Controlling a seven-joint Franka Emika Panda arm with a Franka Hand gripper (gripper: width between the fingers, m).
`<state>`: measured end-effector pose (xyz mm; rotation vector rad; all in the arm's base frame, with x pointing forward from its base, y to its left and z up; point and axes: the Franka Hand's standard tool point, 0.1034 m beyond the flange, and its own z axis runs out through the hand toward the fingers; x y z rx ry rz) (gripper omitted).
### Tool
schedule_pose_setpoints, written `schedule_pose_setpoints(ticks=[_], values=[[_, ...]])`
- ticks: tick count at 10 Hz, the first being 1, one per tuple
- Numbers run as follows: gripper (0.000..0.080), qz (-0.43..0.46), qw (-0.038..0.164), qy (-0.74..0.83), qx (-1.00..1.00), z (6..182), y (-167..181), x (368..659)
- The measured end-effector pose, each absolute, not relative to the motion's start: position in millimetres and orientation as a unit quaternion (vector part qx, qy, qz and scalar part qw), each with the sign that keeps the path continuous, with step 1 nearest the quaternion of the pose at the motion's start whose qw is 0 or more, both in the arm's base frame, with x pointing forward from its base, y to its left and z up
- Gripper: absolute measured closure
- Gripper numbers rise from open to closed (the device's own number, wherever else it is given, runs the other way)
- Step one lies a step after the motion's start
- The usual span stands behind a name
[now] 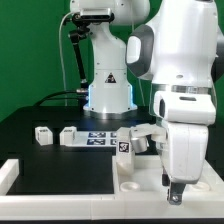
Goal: Assemble square table
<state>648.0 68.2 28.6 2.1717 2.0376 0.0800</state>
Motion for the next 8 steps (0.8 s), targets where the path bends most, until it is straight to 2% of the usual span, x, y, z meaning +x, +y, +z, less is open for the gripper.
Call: schedule_pose_setpoints(ticks=[1, 2, 4, 6, 8], values=[[0.0150, 0.027, 0.081, 0.681, 0.727, 28.8, 67, 648], [0.0150, 0.021, 0.082, 0.677, 0.731, 37.8, 58, 648], [0.0150, 0.011, 0.083, 0.650, 0.756, 74.3, 38, 635], [0.0150, 0.025, 0.095, 0.596, 0.797, 120.2, 17, 631], [0.0150, 0.029, 0.089, 0.529, 0.844, 110.6, 19, 628]])
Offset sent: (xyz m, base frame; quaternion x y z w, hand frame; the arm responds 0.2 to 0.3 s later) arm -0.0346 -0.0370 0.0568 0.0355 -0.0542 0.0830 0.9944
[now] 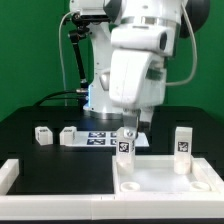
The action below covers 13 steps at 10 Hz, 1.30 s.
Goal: Assemble square table
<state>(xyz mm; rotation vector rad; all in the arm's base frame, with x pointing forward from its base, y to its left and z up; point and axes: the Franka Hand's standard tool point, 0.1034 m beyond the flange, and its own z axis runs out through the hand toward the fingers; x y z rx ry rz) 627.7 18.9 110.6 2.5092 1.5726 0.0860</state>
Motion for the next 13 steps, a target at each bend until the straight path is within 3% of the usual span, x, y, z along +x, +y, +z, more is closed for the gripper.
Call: schedule_pose_setpoints(ticks=[3, 4, 5, 7, 13], values=[[0.0150, 0.029, 0.081, 0.427, 0.900, 108.4, 21, 619], [0.0150, 0.017, 0.072, 0.381, 0.922, 118.0, 14, 609], [0.0150, 0.017, 0.065, 0.342, 0.937, 127.1, 1, 587], [0.0150, 0.001, 0.039, 0.256, 0.966, 118.4, -35, 551], [0.0150, -0.009, 0.029, 0.133, 0.991, 106.9, -34, 543]])
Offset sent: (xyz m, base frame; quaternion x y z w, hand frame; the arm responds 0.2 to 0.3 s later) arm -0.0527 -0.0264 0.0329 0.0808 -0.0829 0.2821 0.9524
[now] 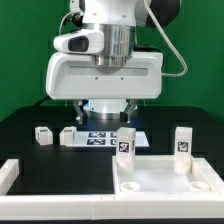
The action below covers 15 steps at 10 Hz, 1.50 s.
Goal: Assemble square table
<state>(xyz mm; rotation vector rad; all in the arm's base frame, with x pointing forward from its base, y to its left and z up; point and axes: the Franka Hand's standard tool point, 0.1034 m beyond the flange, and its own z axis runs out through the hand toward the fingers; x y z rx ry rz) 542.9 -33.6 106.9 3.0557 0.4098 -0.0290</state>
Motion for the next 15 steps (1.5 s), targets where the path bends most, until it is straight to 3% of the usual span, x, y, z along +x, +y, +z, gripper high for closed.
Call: schedule_pose_setpoints(ticks=[2, 5, 9, 11, 13, 15], values=[[0.0150, -0.094, 0.010, 0.082, 0.992, 92.2, -72, 485], [0.0150, -0.207, -0.011, 0.039, 0.978, 80.1, -128, 428], [0.0150, -0.317, -0.020, 0.040, 0.947, 75.6, -125, 428], [0.0150, -0.383, -0.014, 0.001, 0.924, 63.5, -130, 413], [0.0150, -0.404, -0.025, -0.040, 0.914, 51.9, -132, 386], [0.0150, -0.400, -0.024, -0.036, 0.916, 52.7, -131, 391]])
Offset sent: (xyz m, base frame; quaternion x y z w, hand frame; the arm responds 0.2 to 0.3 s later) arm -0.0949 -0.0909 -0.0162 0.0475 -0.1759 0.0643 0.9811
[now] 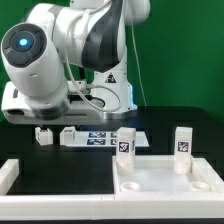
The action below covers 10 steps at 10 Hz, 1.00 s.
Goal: Assemble square table
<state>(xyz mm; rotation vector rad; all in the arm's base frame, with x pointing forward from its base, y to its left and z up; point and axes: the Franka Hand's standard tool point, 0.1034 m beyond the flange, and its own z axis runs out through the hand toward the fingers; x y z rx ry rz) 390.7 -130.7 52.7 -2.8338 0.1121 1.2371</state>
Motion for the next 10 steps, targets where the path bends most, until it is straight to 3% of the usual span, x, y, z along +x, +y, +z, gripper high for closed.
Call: schedule_pose_setpoints(ticks=[2, 4, 7, 10], values=[[0.0150, 0.402, 0.025, 0.038, -0.915, 51.6, -131, 388], [0.0150, 0.426, 0.033, 0.045, -0.903, 39.3, -127, 353], [0.0150, 0.441, 0.027, 0.050, -0.896, 22.9, -117, 319], [0.0150, 0.441, 0.027, 0.049, -0.896, 23.2, -117, 320]])
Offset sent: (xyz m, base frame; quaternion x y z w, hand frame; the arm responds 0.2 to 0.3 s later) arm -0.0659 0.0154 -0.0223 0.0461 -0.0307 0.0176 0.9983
